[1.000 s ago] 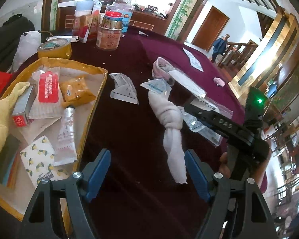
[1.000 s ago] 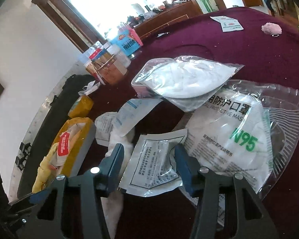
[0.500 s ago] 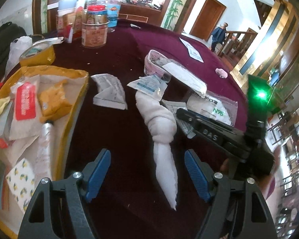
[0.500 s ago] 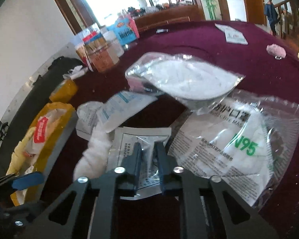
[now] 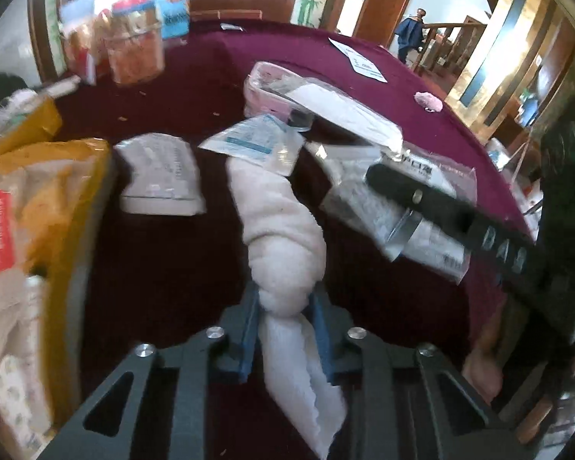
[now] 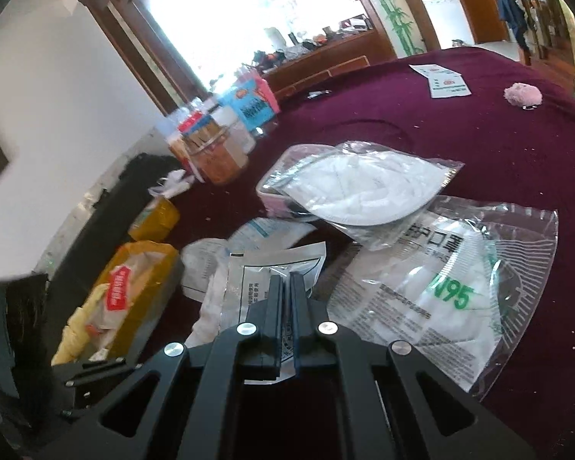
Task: Organize soft objects
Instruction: 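Lower the white towel and wipe sachet into the tray, opening both tools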
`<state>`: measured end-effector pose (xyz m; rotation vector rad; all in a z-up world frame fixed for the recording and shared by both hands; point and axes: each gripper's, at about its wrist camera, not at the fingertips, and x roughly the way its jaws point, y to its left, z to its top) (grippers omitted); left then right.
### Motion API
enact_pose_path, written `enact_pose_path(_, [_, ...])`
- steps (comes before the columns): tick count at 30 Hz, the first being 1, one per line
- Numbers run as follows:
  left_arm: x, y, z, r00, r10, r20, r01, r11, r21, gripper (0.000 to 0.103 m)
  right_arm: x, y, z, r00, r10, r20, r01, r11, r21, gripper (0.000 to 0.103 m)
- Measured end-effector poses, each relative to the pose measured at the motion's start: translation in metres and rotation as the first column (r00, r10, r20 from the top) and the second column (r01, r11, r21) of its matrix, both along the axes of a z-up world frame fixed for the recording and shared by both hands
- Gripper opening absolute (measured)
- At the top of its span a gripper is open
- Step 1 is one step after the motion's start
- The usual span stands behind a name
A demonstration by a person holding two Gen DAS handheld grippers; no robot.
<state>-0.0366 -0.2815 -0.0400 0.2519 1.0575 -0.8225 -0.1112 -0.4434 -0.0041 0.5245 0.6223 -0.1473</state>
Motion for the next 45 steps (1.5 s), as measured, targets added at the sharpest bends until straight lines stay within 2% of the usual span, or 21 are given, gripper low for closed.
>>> enact_pose_path(2, [-0.006,0.015,0.004,1.0,0.011,0.0,-0.011,1.0,0.005,0.024,-0.001,0.002,0.001,1.0,0.021,0.021,-0.022,1.0,0.016,0.003])
enact_pose_path(4, [-0.009,0.036,0.008,0.995,0.01,-0.104,-0.015,0.999,-0.048,0.024,0.0,0.004,0.003,0.999,0.039,0.035,-0.04,0.999,0.022,0.003])
enact_pose_path(7, [-0.011,0.075,0.021,0.963,-0.017,-0.27,-0.036,0.981,-0.189,0.024,0.001,0.007,0.003,0.998,0.056,0.039,-0.057,0.998,0.019,0.003])
enact_pose_path(10, [-0.013,0.106,0.041,0.958,-0.013,-0.288,-0.068,0.961,-0.268,0.024,0.001,0.012,0.004,0.997,0.071,0.044,-0.071,0.997,0.009,0.003])
enact_pose_path(14, [-0.02,0.145,0.07,0.973,0.019,-0.23,-0.094,0.943,-0.32,0.024,-0.002,0.018,0.008,0.994,0.083,0.065,-0.082,0.996,-0.017,0.003])
enact_pose_path(16, [-0.019,0.166,0.077,0.979,0.053,-0.197,-0.115,0.941,-0.319,0.024,-0.004,0.023,0.011,0.992,0.101,0.081,-0.098,0.995,-0.034,0.003])
enact_pose_path(20, [-0.006,0.198,0.075,0.973,0.14,-0.183,-0.192,0.934,-0.303,0.024,-0.007,0.035,0.018,0.981,0.148,0.129,-0.142,0.989,-0.05,0.003])
enact_pose_path(24, [0.008,0.224,0.07,0.963,0.207,-0.174,-0.251,0.923,-0.292,0.024,-0.013,0.056,0.027,0.971,0.18,0.159,-0.184,0.983,0.009,0.003])
enact_pose_path(28, [0.016,0.24,0.069,0.959,0.224,-0.172,-0.267,0.918,-0.294,0.024,-0.011,0.097,0.038,0.955,0.241,0.174,-0.253,0.966,0.05,0.004])
enact_pose_path(31, [0.021,0.246,0.067,0.961,0.226,-0.158,-0.264,0.92,-0.289,0.024,0.002,0.131,0.043,0.944,0.296,0.147,-0.303,0.952,0.031,0.004])
enact_pose_path(34, [0.026,0.25,0.064,0.963,0.234,-0.133,-0.26,0.935,-0.24,0.024,0.023,0.157,0.043,0.937,0.333,0.11,-0.336,0.942,0.011,0.004])
enact_pose_path(37, [0.033,0.247,0.059,0.972,0.215,-0.098,-0.231,0.953,-0.198,0.024,0.041,0.174,0.039,0.933,0.349,0.086,-0.352,0.936,0.016,0.004])
enact_pose_path(41, [0.044,0.242,0.055,0.98,0.186,-0.066,-0.195,0.965,-0.178,0.024,0.059,0.193,0.029,0.931,0.361,0.043,-0.362,0.932,0.011,0.004])
enact_pose_path(45, [0.056,0.24,0.042,0.981,0.181,-0.072,-0.189,0.972,-0.142,0.024,0.074,0.207,0.016,0.937,0.35,-0.02,-0.35,0.936,-0.026,0.004])
